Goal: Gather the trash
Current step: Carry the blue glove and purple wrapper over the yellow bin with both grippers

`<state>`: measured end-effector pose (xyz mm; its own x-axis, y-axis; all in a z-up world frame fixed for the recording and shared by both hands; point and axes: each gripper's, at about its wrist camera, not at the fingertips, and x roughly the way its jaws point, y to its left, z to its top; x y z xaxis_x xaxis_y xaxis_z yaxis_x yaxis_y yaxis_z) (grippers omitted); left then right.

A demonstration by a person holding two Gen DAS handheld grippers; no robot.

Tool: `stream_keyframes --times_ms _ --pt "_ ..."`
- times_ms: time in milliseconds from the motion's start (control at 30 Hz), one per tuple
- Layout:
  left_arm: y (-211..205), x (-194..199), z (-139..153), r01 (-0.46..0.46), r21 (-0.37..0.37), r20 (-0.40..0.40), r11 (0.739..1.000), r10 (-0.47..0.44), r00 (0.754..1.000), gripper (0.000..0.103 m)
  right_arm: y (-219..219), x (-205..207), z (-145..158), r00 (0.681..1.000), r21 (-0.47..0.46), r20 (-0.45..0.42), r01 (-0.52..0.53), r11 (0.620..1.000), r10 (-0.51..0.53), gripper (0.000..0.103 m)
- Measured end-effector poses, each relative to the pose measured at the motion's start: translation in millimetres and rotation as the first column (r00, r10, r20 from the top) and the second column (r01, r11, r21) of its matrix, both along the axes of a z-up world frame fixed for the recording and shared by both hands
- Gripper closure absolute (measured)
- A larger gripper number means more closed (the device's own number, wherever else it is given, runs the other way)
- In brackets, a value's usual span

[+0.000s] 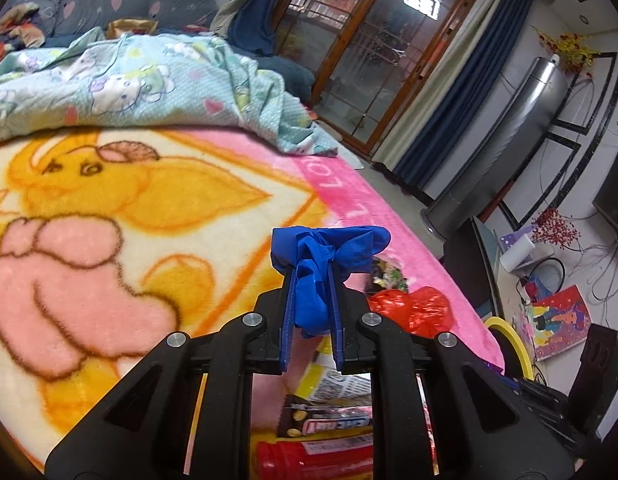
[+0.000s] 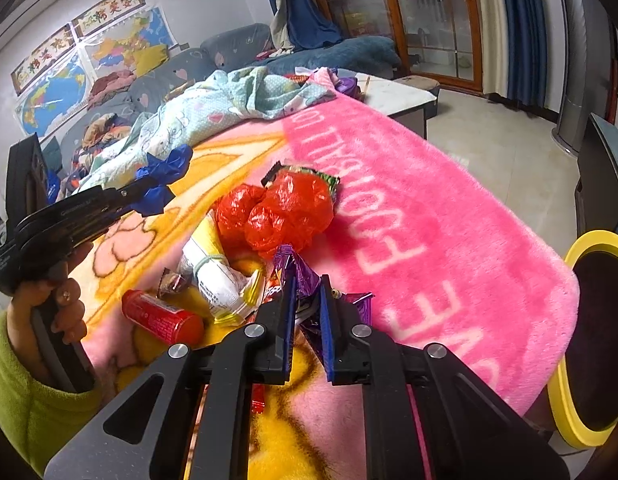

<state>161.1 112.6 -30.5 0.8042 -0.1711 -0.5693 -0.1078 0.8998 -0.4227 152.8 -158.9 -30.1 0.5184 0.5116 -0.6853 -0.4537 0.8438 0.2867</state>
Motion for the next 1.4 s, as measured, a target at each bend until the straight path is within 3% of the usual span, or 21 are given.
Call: stream_keyframes --times_ms 633,1400 --pt "-62 -10 24 0.139 0.055 0.050 0.989 -0.142 0.989 0.093 -32 2 33 0.996 0.055 0.062 0.066 0.996 -0.070 0.092" --pt "-152 -22 28 0.320 0.140 0.062 0.937 -0.331 0.941 0.093 -100 12 59 0.965 0.139 0.109 0.223 0.965 -0.239 0.092"
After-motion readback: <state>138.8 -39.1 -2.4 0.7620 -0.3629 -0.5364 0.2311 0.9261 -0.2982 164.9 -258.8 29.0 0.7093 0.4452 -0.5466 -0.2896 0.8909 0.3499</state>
